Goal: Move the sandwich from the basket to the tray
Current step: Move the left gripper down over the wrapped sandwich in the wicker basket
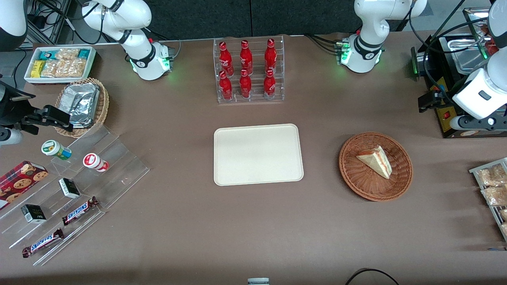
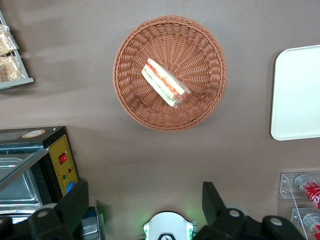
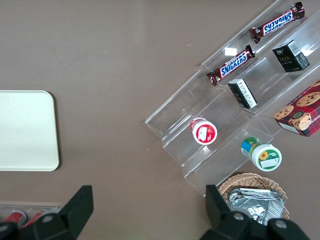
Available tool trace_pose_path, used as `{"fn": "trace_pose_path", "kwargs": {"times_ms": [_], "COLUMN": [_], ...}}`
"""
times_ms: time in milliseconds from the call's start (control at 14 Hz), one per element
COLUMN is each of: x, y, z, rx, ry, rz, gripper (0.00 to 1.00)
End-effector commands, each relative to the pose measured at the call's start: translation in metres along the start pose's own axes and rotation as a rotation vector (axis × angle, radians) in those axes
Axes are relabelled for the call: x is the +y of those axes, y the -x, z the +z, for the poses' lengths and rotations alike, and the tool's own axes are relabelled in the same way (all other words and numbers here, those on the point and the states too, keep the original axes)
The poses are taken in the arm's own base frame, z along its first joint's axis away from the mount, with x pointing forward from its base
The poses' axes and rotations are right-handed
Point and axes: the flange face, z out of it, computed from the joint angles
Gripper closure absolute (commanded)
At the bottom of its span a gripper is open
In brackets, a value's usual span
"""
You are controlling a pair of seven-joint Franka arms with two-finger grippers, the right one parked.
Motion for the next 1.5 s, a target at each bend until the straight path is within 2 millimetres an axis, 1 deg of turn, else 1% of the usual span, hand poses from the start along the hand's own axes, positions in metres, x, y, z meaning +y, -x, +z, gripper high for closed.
{"fn": "trace_pose_path", "kwargs": {"times_ms": [0, 143, 214, 357, 500, 643, 714, 929, 1000, 1143, 1214, 1286, 1357, 1429], "x": [-0.002, -0.003, -0.004, -0.004, -0.002, 0.003, 0.004, 0.011, 0.015, 0.035, 0.039, 0.05, 0.055, 0.057], "y": [0.008, 0.007, 0.005, -0.006, -0.018, -0.027, -0.031, -0.039, -0.039, -0.037, -0.036, -0.033, -0.027, -0.024], "z": [-0.007, -0.008, -0.005, 0.014, 0.048, 0.092, 0.11, 0.151, 0.166, 0.196, 0.211, 0.228, 0.244, 0.255], "rx": [-0.004, 0.002, 0.002, -0.019, -0.022, -0.011, 0.011, 0.046, 0.06, 0.083, 0.093, 0.111, 0.138, 0.151], "ry": [-0.002, 0.002, -0.004, -0.007, -0.008, -0.011, -0.01, -0.002, 0.003, 0.011, 0.019, 0.03, 0.045, 0.054], "rz": [0.009, 0.0, -0.003, -0.008, -0.07, -0.157, -0.19, -0.349, -0.408, -0.493, -0.567, -0.628, -0.673, -0.681], "gripper": [0.0, 0.0, 0.0, 0.0, 0.0, 0.0, 0.0, 0.0, 0.0, 0.0, 0.0, 0.0, 0.0, 0.0]}}
